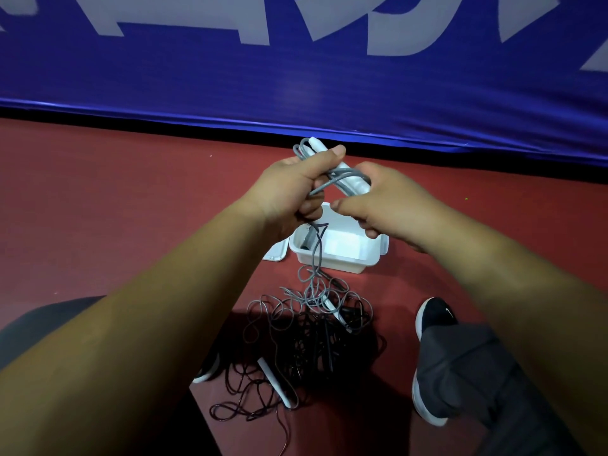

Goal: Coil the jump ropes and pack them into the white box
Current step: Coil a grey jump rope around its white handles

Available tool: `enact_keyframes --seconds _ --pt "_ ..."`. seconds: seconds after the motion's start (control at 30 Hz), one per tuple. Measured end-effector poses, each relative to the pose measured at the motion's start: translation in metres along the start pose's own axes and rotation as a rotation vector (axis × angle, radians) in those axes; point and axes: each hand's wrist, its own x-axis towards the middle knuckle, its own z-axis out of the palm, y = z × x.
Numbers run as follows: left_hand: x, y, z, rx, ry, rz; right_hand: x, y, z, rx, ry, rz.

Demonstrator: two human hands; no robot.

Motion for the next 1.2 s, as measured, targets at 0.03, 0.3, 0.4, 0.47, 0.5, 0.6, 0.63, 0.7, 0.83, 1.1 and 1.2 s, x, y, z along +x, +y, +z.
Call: enact_keyframes --seconds 0.03,0.3,0.4,0.47,0.5,0.6,0.63,0.7,0.83,1.1,1.2 --pt "0.0 0.001 -0.001 0.019 -0.008 0.004 0.001 0.001 0.001 -0.017 0.022 0.009" --pt "-0.006 0.02 -0.011 0.669 -0.114 -0.043 0.005 0.01 -0.011 -0.053 0.077 0.078" --pt "-0.011 0.021 -0.015 0.748 -0.268 -0.041 0.003 0.009 -0.016 -0.098 0.098 0.1" --pt "-0.016 0.024 -0.014 0.704 -0.355 -0.029 0.002 0.008 -0.018 -0.076 0.123 0.124" --pt "-0.019 0.027 -0.013 0.691 -0.394 -0.019 0.003 0.008 -0.018 -0.046 0.119 0.137" --pt "-0.024 0.034 -0.017 0.759 -0.48 0.028 0.002 0.006 -0.019 0.065 0.059 0.147" --pt "-0.024 0.036 -0.02 0.797 -0.493 0.035 0.001 0.004 -0.019 0.111 0.031 0.149" --pt "-0.025 0.036 -0.027 0.874 -0.496 0.024 -0.001 0.001 -0.019 0.22 -0.04 0.148" --pt "-0.018 0.027 -0.041 1.047 -0.437 -0.015 -0.008 -0.002 -0.015 0.436 -0.215 0.115" --pt "-0.016 0.017 -0.041 1.065 -0.476 -0.097 -0.011 -0.008 -0.009 0.656 -0.145 0.166" --pt "-0.013 0.018 -0.045 1.057 -0.441 -0.069 -0.011 -0.009 -0.009 0.644 -0.122 0.162"
